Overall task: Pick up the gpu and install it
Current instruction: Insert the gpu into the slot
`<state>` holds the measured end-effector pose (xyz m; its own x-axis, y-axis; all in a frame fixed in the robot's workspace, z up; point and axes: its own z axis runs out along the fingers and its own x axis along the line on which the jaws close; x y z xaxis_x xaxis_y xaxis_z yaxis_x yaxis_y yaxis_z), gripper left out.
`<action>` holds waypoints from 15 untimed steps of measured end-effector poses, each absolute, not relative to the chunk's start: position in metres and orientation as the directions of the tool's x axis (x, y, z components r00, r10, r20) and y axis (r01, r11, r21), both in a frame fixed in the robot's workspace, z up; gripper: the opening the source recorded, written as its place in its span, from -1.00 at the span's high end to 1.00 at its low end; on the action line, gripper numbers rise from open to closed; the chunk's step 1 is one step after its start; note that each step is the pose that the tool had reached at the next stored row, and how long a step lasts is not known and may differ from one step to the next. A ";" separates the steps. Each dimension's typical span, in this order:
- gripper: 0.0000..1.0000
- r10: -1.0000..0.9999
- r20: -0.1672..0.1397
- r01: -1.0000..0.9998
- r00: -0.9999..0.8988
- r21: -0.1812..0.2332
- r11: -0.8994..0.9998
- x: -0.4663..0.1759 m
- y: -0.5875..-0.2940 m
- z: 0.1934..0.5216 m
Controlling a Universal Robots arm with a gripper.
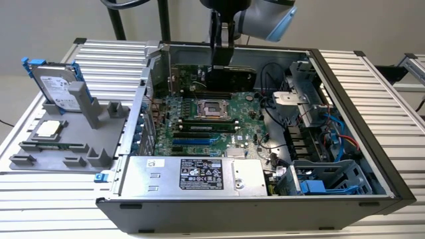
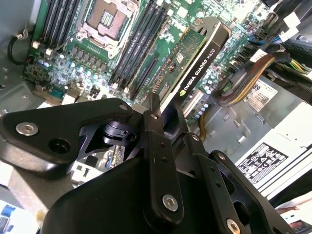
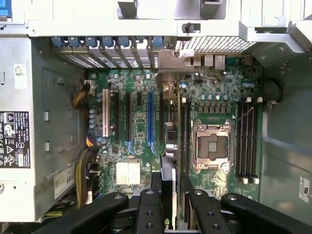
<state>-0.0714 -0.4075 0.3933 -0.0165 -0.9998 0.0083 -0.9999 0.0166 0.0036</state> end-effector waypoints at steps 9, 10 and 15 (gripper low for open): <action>1.00 -1.000 0.008 -1.000 -0.017 0.004 0.017 -0.072 -0.407 0.391; 1.00 -1.000 0.008 -1.000 -0.017 0.004 0.017 -0.072 -0.407 0.391; 1.00 -1.000 0.008 -1.000 -0.017 0.004 0.017 -0.073 -0.407 0.390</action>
<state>-0.0729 -0.4075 0.3897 -0.0165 -0.9998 0.0084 -0.9999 0.0166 0.0036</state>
